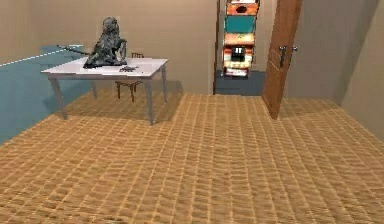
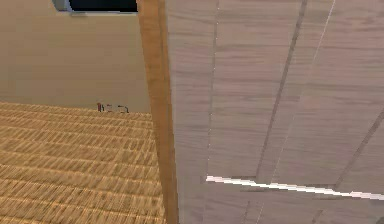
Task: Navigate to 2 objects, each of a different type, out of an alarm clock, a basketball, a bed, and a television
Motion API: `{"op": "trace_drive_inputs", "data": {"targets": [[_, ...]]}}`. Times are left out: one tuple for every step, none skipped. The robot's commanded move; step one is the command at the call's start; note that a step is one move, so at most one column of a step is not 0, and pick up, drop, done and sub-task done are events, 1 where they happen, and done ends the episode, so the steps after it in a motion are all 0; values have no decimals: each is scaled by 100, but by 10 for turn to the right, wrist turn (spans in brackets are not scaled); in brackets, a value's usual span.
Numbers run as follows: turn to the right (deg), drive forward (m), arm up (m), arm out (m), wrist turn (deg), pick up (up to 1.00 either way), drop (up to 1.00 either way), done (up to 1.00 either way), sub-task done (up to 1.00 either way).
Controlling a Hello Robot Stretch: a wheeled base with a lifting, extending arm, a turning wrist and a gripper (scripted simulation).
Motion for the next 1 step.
{"op": "trace_drive_inputs", "data": {"targets": [[30, 0, 0, 0, 0, 0, 0, 0, 0]]}}
